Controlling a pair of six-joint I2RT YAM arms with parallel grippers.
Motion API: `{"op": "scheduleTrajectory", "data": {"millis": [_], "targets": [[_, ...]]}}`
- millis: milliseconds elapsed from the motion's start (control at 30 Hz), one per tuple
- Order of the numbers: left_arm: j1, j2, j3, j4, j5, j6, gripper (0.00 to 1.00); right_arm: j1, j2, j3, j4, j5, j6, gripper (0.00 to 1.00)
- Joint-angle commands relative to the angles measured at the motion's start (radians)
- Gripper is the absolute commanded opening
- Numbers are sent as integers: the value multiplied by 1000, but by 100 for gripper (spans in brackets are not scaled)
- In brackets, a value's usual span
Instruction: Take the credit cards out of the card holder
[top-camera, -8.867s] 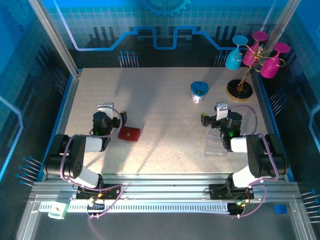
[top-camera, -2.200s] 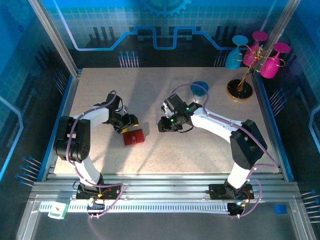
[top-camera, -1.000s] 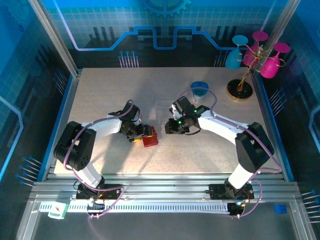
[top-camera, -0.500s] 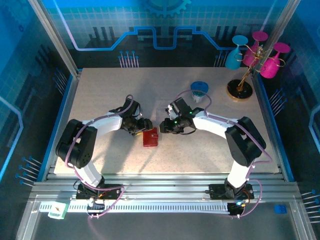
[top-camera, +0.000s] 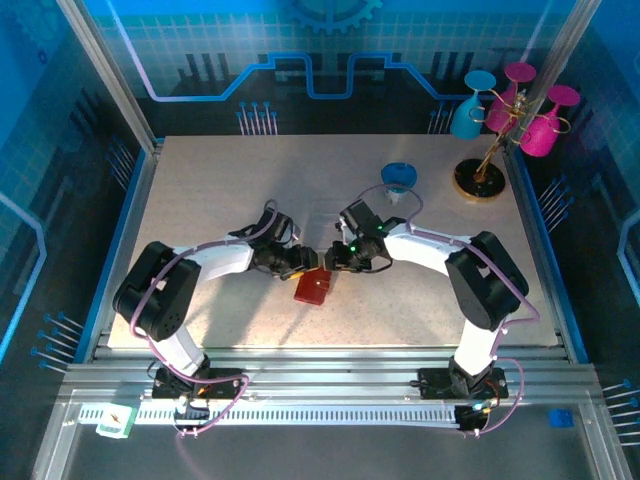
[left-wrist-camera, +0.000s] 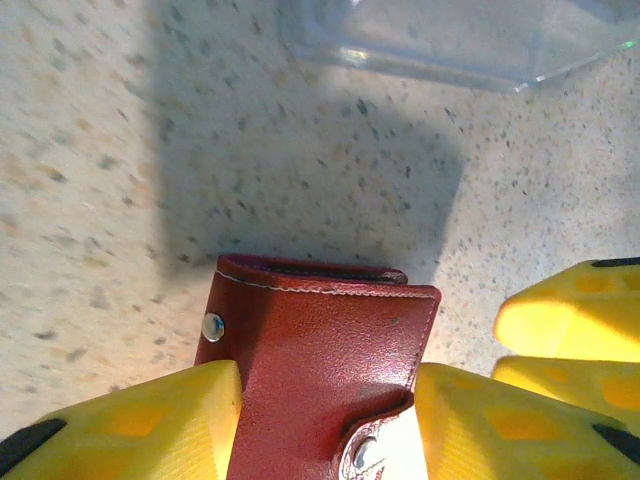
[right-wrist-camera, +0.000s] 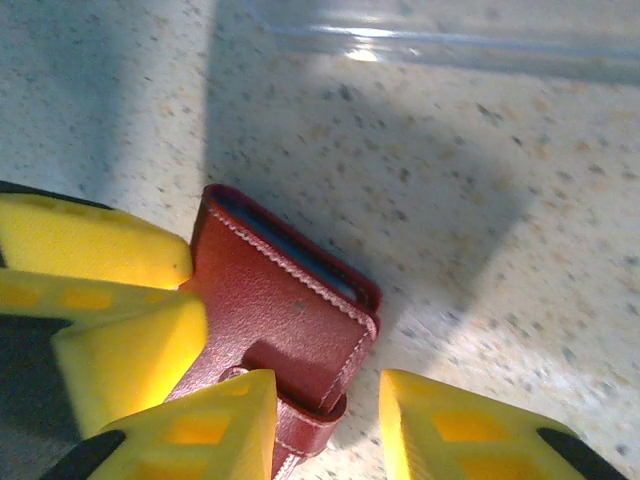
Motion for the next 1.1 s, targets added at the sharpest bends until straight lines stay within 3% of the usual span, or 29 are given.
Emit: {"op": "scheduleTrajectory", "data": {"millis": [0,267,433,633,867,1067], "targets": [[-41,-12,-33,20,39,-67,51,-5,-62,-31,-73,47,8,33],[-102,-78,-70,90,-24,-171,51,-3,-132,-73,-129,62,15,33],[-100,-145,-79,-24,-103,-162,51,14,-162,-94,-145,57,35,33],[-100,-104,-91,-35,4,-143,56,28,-160,-115,-128,28,61,34],[-114,-85,-115,-40,49,-130,60,26,-168,-127,-127,51,55,35],[-140,-65,-114,-16,84,-140,57,27,-168,-137,-117,41,62,35]]}}
